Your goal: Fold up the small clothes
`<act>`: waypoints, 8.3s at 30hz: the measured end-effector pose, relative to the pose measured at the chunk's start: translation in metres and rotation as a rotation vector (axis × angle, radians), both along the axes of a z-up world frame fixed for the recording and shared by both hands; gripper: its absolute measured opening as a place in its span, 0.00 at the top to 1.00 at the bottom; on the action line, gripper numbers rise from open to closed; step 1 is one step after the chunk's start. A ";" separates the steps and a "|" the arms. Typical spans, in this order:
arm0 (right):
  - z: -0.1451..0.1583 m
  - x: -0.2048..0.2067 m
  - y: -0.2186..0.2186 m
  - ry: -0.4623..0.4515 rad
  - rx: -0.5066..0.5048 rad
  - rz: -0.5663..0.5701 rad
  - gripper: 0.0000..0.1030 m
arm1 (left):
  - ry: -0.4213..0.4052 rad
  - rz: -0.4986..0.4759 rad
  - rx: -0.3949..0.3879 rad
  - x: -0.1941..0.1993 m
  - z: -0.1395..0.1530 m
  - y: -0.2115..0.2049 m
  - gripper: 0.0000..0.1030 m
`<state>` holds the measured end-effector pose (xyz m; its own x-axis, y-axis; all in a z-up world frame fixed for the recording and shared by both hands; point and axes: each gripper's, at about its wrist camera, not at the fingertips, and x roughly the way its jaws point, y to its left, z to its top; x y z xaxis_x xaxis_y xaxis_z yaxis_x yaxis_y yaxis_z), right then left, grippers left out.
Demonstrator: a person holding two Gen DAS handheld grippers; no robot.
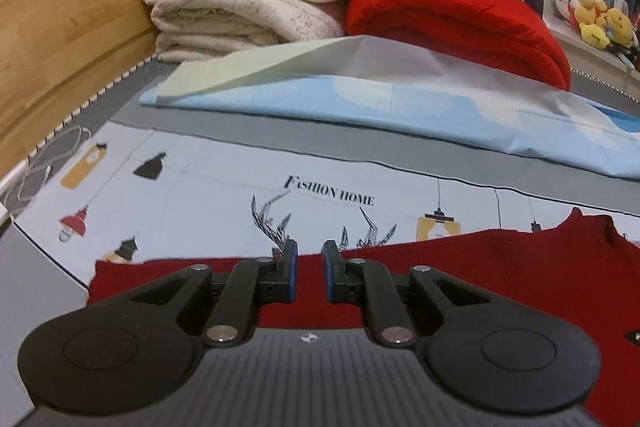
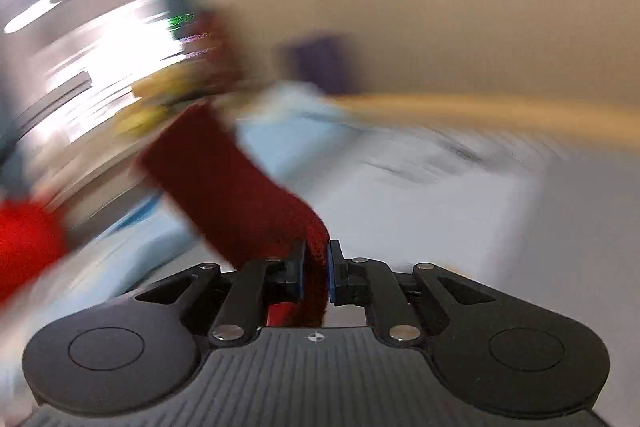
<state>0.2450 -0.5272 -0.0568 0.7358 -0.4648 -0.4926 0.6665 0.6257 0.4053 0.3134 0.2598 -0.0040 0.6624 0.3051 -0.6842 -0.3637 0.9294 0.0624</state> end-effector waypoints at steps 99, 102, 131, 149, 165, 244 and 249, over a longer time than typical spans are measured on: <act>-0.040 -0.246 0.165 0.561 0.112 0.634 0.92 | 0.192 -0.031 -0.365 -0.315 -0.127 -0.108 0.91; -0.029 -0.251 0.163 0.510 0.095 0.620 0.93 | 0.152 -0.017 -0.313 -0.321 -0.115 -0.111 0.93; -0.058 -0.234 0.234 0.659 -0.160 0.918 0.52 | 0.240 -0.199 -0.183 -0.318 -0.127 -0.171 0.54; 0.001 -0.237 0.232 0.175 -0.215 0.888 0.39 | -0.071 -0.182 0.052 -0.331 -0.082 -0.192 0.27; 0.038 -0.243 0.250 0.068 -0.223 0.865 0.39 | -0.276 -0.174 0.026 -0.282 0.076 -0.191 0.27; 0.087 -0.026 0.337 0.188 -0.284 0.972 0.56 | 0.064 0.595 -0.501 -0.054 -0.112 0.145 0.85; 0.082 -0.019 0.327 0.212 -0.246 0.926 0.56 | -0.098 0.322 -0.228 -0.026 -0.039 0.059 0.87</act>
<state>0.2260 -0.2004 0.0256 0.7688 0.1441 -0.6230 -0.0860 0.9887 0.1225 0.2869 0.3190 -0.0430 0.6234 0.3553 -0.6966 -0.6324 0.7530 -0.1819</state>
